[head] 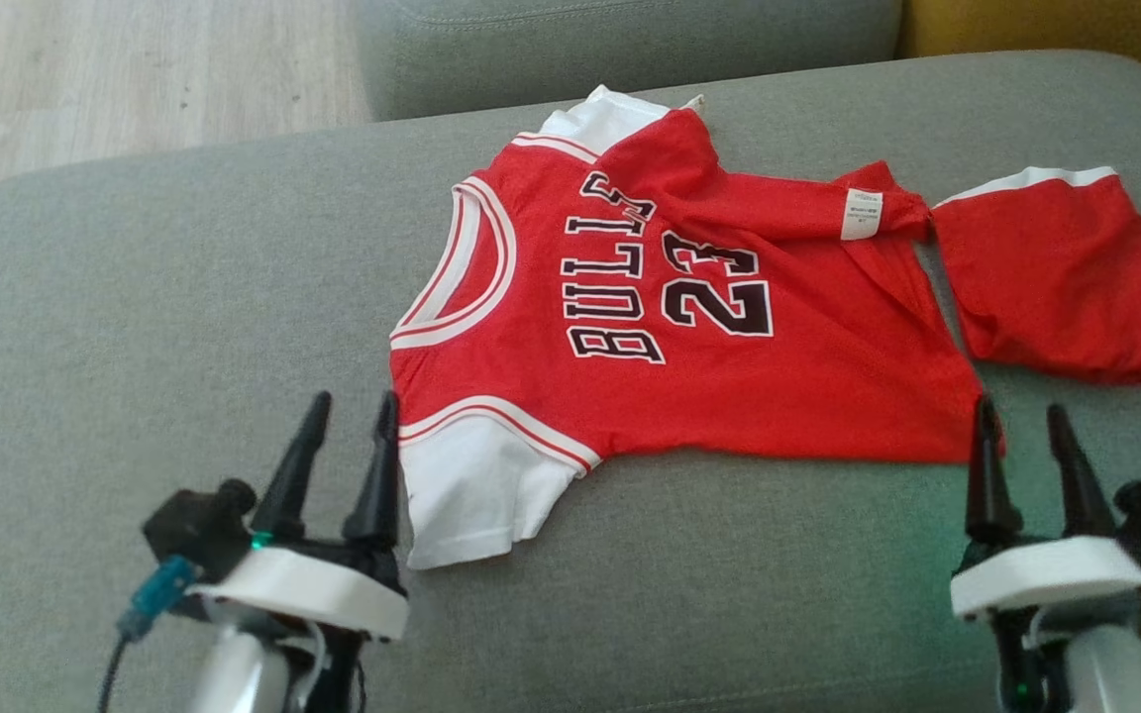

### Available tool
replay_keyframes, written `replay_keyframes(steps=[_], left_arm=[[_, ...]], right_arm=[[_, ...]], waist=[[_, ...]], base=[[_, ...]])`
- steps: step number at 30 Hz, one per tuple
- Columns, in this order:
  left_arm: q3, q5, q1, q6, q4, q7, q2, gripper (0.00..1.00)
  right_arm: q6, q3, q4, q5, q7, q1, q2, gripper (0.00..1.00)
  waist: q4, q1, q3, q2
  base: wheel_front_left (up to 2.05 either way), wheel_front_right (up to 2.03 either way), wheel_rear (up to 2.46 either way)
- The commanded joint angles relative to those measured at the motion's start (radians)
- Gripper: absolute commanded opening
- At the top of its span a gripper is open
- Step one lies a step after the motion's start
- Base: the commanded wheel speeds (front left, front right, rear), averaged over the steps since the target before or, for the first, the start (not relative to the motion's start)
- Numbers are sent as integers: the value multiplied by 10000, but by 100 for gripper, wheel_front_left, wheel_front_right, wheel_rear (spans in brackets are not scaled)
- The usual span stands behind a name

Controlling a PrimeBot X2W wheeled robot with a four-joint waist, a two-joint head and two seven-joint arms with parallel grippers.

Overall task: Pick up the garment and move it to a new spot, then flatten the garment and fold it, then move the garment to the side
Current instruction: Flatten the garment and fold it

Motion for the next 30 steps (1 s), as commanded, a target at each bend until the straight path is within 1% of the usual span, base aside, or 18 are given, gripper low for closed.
replay_keyframes(steps=[1,7,8,12,15,19,23,28,29,30], left_arm=[[108,-47,-95,-61,-238,-53,64,100],[-578,-265,-82,-61,103,-53,64,100],[-578,-265,-82,-61,103,-53,64,100],[-1211,-227,-135,-61,1130,-53,65,100],[-1355,-233,-298,-61,1893,-53,65,100],[-1187,-76,-544,41,2742,-53,65,100],[-1166,-95,-799,35,3165,-53,65,100],[-1521,-341,-1142,-22,3581,-53,65,100],[-1621,-439,-1201,-31,3612,-53,65,33],[-1703,-517,-1267,-38,3589,-53,65,0]], right_arm=[[-9,354,-281,84,-162,-145,-57,100],[-9,337,-251,217,-322,-289,-56,100],[-9,337,-251,217,-322,-289,-56,100],[-9,327,-212,216,-359,-399,-56,100],[-9,331,-147,220,-374,-464,-56,100],[-9,320,-53,206,-391,-504,-55,100],[-9,287,17,185,-384,-565,-55,100],[-9,80,310,56,-216,-715,-55,100],[-9,-7,397,14,-191,-756,-55,100],[-9,-131,497,-36,-169,-803,-55,100]], waist=[[11,0,16,-1],[151,0,211,-1],[151,0,211,-1],[197,0,336,-1],[194,0,388,-1],[171,0,448,-1],[133,0,520,-1],[37,0,616,-1],[34,0,634,-1],[34,0,650,-1]], base=[[0,0,0],[0,0,0],[0,0,0],[0,0,0],[0,0,0],[0,0,0],[0,0,0],[0,0,0],[0,0,0],[0,0,0]])
